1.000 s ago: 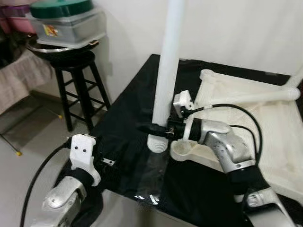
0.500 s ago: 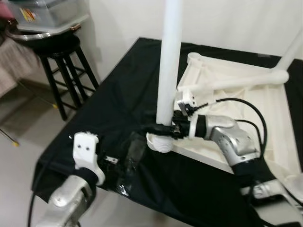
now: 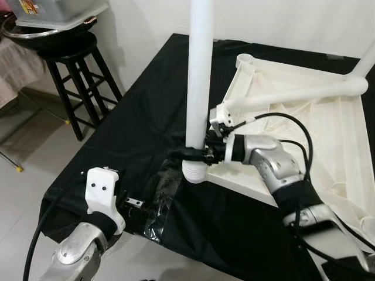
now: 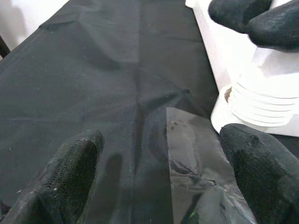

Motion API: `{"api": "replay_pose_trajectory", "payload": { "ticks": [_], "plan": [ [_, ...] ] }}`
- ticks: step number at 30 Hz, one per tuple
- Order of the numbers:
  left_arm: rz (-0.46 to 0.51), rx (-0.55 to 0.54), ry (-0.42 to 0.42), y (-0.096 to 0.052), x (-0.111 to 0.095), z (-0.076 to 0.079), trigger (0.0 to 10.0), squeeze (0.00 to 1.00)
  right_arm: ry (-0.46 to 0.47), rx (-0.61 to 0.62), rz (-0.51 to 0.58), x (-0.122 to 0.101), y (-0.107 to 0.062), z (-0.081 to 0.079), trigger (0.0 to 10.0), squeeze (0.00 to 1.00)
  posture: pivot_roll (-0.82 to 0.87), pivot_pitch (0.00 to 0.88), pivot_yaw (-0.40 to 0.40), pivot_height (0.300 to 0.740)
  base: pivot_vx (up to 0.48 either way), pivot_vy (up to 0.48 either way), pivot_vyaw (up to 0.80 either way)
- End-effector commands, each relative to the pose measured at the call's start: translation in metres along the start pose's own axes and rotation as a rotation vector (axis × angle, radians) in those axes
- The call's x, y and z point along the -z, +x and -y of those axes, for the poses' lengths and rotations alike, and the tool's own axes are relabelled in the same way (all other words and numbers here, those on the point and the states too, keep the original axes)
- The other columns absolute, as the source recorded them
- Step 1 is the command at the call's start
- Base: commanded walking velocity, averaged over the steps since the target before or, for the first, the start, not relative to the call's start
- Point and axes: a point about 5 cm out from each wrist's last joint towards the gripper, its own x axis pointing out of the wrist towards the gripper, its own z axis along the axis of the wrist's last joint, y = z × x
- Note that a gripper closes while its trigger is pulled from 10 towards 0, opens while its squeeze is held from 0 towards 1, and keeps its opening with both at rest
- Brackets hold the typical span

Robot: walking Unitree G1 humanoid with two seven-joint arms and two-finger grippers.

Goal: Building children table

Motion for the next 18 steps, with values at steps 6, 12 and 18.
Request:
{"api": "replay_pose_trajectory", "payload": {
  "ticks": [6, 12, 18],
  "plan": [
    [-0.027, 0.005, -0.006, -0.01, -0.001, 0.005, 10.0, 0.0, 0.024, -0.07, -0.023, 0.007, 0.003, -0.003, 10.0, 0.0, 0.12, 0.306, -0.046, 0.74, 0.0, 0.0, 0.0],
    [-0.034, 0.009, -0.013, -0.016, -0.004, 0.008, 10.0, 0.0, 0.036, -0.116, -0.034, 0.009, -0.001, -0.004, 10.0, 0.0, 0.12, 0.334, -0.046, 0.74, 0.0, 0.0, 0.0],
    [-0.048, 0.009, -0.023, -0.024, -0.007, 0.012, 10.0, 0.0, 0.019, -0.044, -0.042, 0.015, -0.007, 0.007, 10.0, 0.0, 0.13, 0.369, -0.038, 0.74, 0.0, 0.0, 0.0]
  ]
}}
